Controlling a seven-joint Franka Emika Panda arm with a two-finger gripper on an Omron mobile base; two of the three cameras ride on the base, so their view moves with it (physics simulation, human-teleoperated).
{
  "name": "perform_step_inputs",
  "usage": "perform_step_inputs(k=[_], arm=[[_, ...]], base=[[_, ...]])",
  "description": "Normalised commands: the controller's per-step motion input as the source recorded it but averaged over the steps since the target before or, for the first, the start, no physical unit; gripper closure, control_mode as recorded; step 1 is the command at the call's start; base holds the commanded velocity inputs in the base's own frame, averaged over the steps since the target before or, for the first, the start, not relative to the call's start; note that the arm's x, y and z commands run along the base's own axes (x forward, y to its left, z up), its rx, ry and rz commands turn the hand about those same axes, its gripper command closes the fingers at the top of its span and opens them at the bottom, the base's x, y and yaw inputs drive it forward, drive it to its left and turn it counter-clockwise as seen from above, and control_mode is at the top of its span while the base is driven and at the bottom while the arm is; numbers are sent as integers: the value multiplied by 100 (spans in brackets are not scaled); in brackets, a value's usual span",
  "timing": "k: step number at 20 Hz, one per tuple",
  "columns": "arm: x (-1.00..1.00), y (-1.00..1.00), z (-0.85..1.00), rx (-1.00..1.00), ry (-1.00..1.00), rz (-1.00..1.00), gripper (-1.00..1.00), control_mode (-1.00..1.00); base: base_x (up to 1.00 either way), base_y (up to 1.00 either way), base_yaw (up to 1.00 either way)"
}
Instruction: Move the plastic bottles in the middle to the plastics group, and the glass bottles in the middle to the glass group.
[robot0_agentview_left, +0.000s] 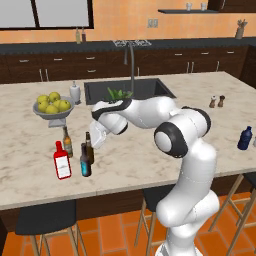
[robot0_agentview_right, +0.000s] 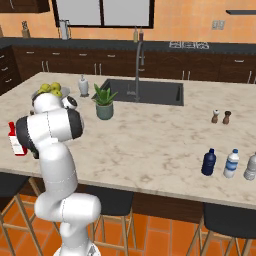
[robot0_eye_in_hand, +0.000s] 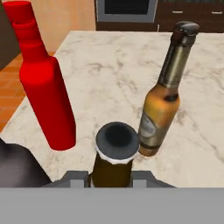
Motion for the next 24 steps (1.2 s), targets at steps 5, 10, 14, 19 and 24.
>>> perform_step_inputs(k=[5,10,14,19,24], arm=[[18,12,-23,0,0,6,100,-100],[0,18,-28,0,0,7,100,-100],[-1,0,-26,0,-2,7,100,-100],[0,-12,-16,0,-6,5,100,-100],[-5,-21,-14,0,-11,5,100,-100]], base=[[0,0,0],[0,0,0],[0,0,0],[0,0,0],[0,0,0]])
